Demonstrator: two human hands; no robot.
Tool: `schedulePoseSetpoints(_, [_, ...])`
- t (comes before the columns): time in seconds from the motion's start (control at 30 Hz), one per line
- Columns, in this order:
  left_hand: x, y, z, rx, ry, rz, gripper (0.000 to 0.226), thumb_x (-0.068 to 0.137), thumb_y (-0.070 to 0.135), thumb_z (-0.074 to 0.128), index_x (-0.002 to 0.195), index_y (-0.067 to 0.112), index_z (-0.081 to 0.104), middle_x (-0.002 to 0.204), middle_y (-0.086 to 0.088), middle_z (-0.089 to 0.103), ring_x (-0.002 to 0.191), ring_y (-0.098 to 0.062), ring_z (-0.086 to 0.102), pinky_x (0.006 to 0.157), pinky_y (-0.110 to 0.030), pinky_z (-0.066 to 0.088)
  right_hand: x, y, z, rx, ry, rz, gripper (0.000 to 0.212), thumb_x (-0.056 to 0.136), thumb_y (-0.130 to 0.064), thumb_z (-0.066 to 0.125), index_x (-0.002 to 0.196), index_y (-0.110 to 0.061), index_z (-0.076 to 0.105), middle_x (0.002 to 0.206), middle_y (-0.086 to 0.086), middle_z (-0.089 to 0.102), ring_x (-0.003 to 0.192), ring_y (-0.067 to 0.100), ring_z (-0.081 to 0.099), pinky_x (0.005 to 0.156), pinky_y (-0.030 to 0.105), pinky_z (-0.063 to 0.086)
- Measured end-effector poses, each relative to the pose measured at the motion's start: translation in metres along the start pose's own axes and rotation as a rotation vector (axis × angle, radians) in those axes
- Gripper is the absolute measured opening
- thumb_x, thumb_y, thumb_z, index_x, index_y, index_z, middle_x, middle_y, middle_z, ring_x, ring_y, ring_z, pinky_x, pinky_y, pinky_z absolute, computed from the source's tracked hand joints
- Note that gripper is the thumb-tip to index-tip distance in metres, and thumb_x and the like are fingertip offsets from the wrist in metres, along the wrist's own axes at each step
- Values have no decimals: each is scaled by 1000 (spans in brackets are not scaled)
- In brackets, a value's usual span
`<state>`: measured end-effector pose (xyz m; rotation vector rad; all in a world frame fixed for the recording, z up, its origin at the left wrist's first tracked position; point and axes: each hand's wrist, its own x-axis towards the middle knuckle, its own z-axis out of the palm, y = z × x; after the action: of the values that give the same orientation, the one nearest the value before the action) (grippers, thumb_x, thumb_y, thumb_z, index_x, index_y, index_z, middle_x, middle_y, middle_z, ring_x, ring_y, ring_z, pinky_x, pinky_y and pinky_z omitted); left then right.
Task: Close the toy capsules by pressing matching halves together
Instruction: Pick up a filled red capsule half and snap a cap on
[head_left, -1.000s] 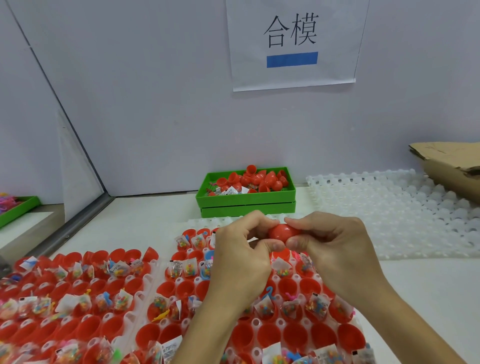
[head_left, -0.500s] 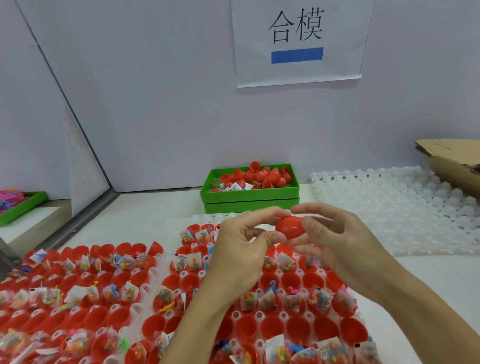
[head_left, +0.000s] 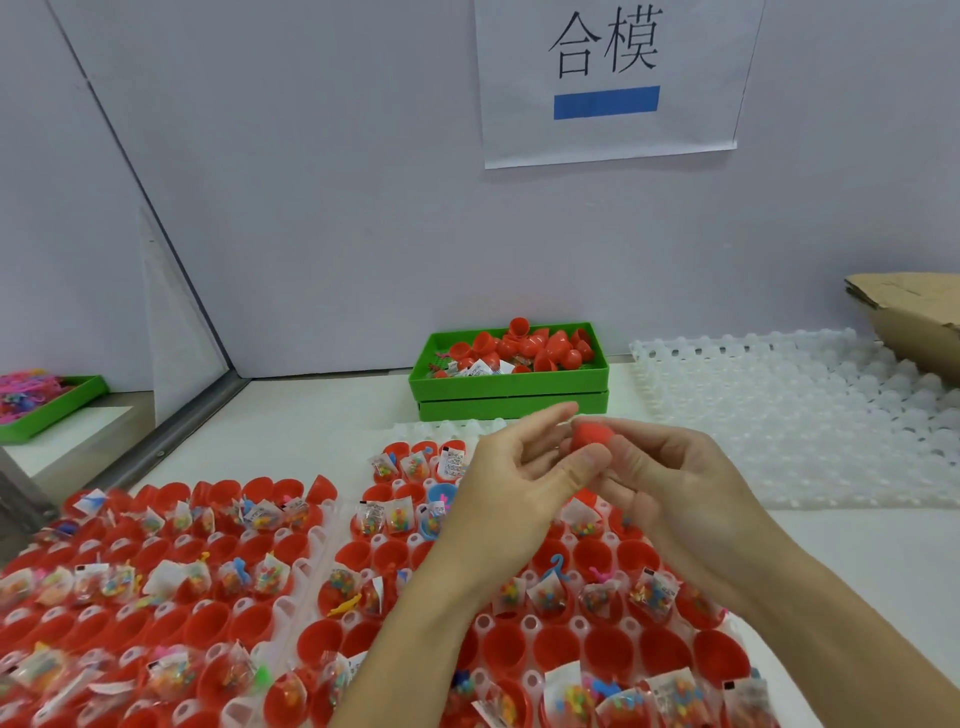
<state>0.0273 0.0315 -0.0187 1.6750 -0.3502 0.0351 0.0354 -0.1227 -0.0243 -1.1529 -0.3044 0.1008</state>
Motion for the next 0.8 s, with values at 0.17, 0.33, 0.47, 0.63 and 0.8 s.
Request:
schedulePoseSetpoints(0.17, [4, -5, 3, -37, 68, 25, 54, 79, 22, 73, 132, 19, 61, 109, 6, 75, 102, -3, 69, 82, -16, 55, -2, 5, 6, -213, 46, -112, 27, 82, -22, 62, 105, -17, 75, 103, 6, 76, 100, 21, 72, 83, 25, 57])
schedulePoseSetpoints(0.33, [3, -5, -1, 10, 58, 104, 42, 85, 6, 71, 122, 26, 67, 110, 8, 74, 108, -5, 67, 93, -22, 54, -6, -3, 8, -302, 20, -165, 25, 78, -20, 64, 101, -20, 74, 96, 1, 78, 92, 16, 74, 75, 17, 56])
schedulePoseSetpoints(0.47, [3, -4, -3, 42, 56, 141, 40, 85, 5, 72, 119, 25, 70, 110, 11, 74, 107, -3, 67, 90, -19, 53, -7, -2, 11, -318, 19, -217, 22, 78, -18, 64, 95, -25, 75, 92, 0, 78, 88, 15, 75, 73, 16, 56])
schedulePoseSetpoints(0.63, [3, -1, -3, 56, 55, 155, 38, 85, 5, 71, 120, 21, 69, 108, 10, 74, 104, -1, 68, 86, -15, 53, -5, 1, 12, -252, 5, -188, 24, 80, -23, 62, 93, -31, 80, 98, 4, 77, 93, 20, 74, 76, 20, 57])
schedulePoseSetpoints(0.8, [2, 1, -9, 157, 6, 171, 39, 87, 18, 72, 121, 36, 65, 123, 16, 65, 117, -2, 58, 87, -15, 52, -2, 0, 8, -23, -6, -17, 30, 82, -22, 58, 101, -7, 77, 107, 17, 74, 103, 29, 71, 80, 24, 58])
